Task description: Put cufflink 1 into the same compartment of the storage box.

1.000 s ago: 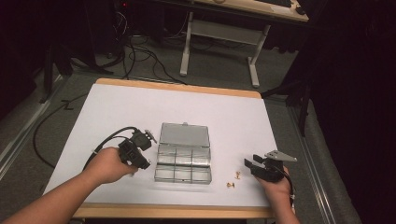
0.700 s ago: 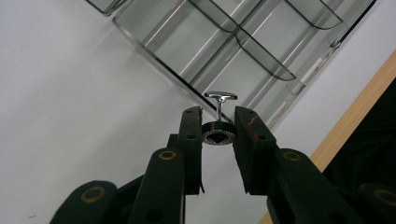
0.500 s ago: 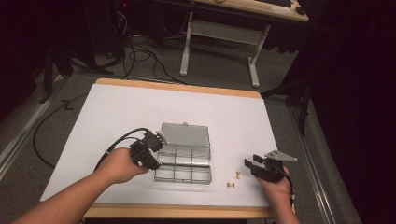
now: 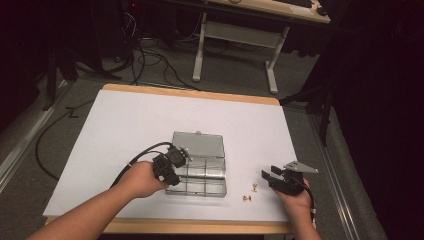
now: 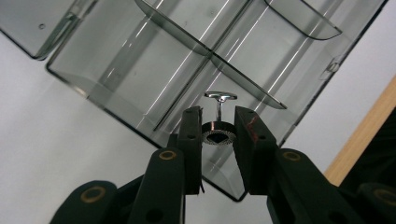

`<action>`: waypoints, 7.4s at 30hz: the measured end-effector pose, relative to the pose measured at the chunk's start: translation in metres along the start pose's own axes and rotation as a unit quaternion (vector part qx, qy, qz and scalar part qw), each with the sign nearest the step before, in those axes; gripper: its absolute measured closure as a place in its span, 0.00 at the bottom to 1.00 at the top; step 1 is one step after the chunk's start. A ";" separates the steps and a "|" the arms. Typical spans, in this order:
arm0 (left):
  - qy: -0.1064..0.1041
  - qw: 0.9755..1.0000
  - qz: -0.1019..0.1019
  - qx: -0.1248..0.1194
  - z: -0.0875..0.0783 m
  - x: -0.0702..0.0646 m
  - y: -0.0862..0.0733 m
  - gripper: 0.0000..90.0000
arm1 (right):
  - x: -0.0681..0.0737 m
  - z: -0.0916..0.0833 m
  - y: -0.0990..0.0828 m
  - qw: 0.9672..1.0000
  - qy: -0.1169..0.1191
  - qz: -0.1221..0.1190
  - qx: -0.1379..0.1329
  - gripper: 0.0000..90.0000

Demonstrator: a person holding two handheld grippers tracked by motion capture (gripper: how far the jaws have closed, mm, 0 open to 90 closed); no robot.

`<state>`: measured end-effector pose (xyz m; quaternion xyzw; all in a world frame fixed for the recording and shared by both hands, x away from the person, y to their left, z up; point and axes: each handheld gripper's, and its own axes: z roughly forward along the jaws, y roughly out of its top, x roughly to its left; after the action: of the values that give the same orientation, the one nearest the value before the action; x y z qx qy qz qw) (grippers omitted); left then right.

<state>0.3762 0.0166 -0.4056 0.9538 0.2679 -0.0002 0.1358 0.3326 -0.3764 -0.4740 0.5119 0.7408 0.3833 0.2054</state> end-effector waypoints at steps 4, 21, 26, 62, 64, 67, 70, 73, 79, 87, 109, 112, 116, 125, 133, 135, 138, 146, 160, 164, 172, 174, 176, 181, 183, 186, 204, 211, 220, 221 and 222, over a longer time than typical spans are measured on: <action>-0.007 1.000 0.001 0.006 0.009 -0.001 0.004 0.82 | 0.000 0.000 0.000 1.000 0.001 0.001 0.000 0.54; -0.020 0.999 0.001 0.029 0.028 -0.004 0.003 0.81 | 0.001 0.001 0.000 1.000 0.000 0.001 0.003 0.54; -0.021 0.999 0.001 0.031 0.030 -0.004 0.004 0.81 | 0.001 0.001 0.000 1.000 0.001 0.001 0.002 0.54; 0.010 1.000 -0.024 -0.014 -0.020 0.013 -0.002 0.73 | 0.001 0.001 0.000 1.000 0.001 0.000 0.006 0.53; 0.013 0.999 -0.029 -0.014 -0.022 0.017 -0.005 0.73 | 0.001 0.001 0.000 1.000 0.001 -0.001 0.006 0.53; 0.018 0.999 -0.035 -0.016 -0.026 0.022 -0.011 0.73 | 0.001 0.001 0.000 1.000 0.001 0.000 0.005 0.54; 0.028 0.999 -0.041 -0.015 -0.028 0.028 -0.019 0.73 | 0.001 0.002 0.000 1.000 0.000 -0.002 0.005 0.53; 0.037 0.998 -0.043 -0.010 -0.028 0.032 -0.024 0.73 | 0.001 0.002 0.000 1.000 -0.001 -0.003 0.006 0.54; 0.045 0.997 -0.057 -0.006 -0.026 0.045 -0.044 0.73 | 0.002 0.002 0.000 1.000 -0.002 0.000 0.007 0.54; 0.057 0.996 -0.070 -0.002 -0.019 0.059 -0.069 0.87 | 0.002 0.002 0.000 1.000 -0.004 -0.001 0.008 0.54; 0.058 0.996 -0.068 0.019 0.007 0.067 -0.086 1.00 | 0.001 0.002 0.000 1.000 -0.003 -0.001 0.009 0.54; 0.059 0.996 -0.067 0.018 0.007 0.067 -0.086 1.00 | 0.001 0.002 0.000 1.000 -0.002 0.000 0.008 0.54; 0.057 0.996 -0.067 0.017 0.008 0.066 -0.087 1.00 | 0.002 0.002 0.000 1.000 -0.004 -0.001 0.009 0.54; 0.056 0.996 -0.066 0.019 0.007 0.064 -0.088 1.00 | 0.001 0.002 0.000 1.000 -0.002 -0.002 0.008 0.54; 0.051 0.996 -0.071 0.016 0.007 0.064 -0.094 1.00 | 0.001 0.001 0.000 1.000 -0.002 0.001 0.004 0.54; 0.051 0.996 -0.074 0.014 0.007 0.063 -0.095 1.00 | 0.001 0.001 0.000 1.000 -0.003 0.000 0.005 0.54; 0.049 0.996 -0.074 0.014 0.006 0.062 -0.098 1.00 | 0.001 0.001 0.000 1.000 -0.003 -0.001 0.005 0.54; 0.055 0.995 -0.079 0.003 -0.003 0.058 -0.102 0.98 | 0.001 0.002 0.000 1.000 -0.005 -0.002 0.007 0.54; 0.038 0.998 -0.050 -0.004 -0.003 0.048 -0.095 0.64 | 0.002 0.002 0.000 1.000 -0.005 0.000 0.009 0.54; 0.037 0.998 -0.042 0.003 0.004 0.047 -0.094 0.68 | 0.001 0.002 0.000 1.000 -0.004 -0.001 0.007 0.54; 0.040 0.998 -0.037 0.007 0.007 0.047 -0.094 0.78 | 0.001 0.002 0.000 1.000 -0.004 -0.002 0.007 0.54; 0.040 0.999 -0.035 0.010 0.009 0.047 -0.094 0.79 | 0.001 0.002 0.000 1.000 -0.004 -0.002 0.007 0.54; 0.041 0.999 -0.034 0.012 0.010 0.047 -0.094 0.78 | 0.001 0.002 0.000 1.000 -0.004 -0.001 0.007 0.54; 0.042 0.999 -0.033 0.010 0.010 0.046 -0.094 0.80 | 0.001 0.002 0.000 1.000 -0.004 -0.001 0.007 0.54; 0.041 0.999 -0.034 0.010 0.010 0.046 -0.094 0.81 | 0.001 0.002 0.000 1.000 -0.005 -0.001 0.007 0.54; 0.040 0.999 -0.035 0.011 0.010 0.047 -0.094 0.81 | 0.001 0.002 0.000 1.000 -0.005 -0.001 0.008 0.54; 0.043 0.998 -0.044 0.006 -0.003 0.049 -0.090 0.82 | 0.001 0.002 0.000 1.000 -0.003 0.000 0.007 0.54; 0.047 0.998 -0.041 0.000 -0.014 0.048 -0.086 0.82 | 0.001 0.002 0.000 1.000 -0.004 -0.001 0.008 0.54; 0.049 0.998 -0.038 -0.008 -0.026 0.045 -0.080 0.82 | 0.001 0.002 0.000 1.000 -0.004 -0.002 0.010 0.54; 0.050 0.998 -0.037 -0.010 -0.027 0.044 -0.079 0.82 | 0.001 0.002 0.000 1.000 -0.004 -0.002 0.010 0.54; 0.050 0.998 -0.037 -0.010 -0.027 0.044 -0.079 0.82 | 0.001 0.002 0.000 1.000 -0.004 -0.001 0.010 0.54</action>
<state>0.3721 0.1106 -0.4034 0.9408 0.3092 0.0452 0.1312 0.3331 -0.3745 -0.4750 0.5143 0.7447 0.3736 0.2034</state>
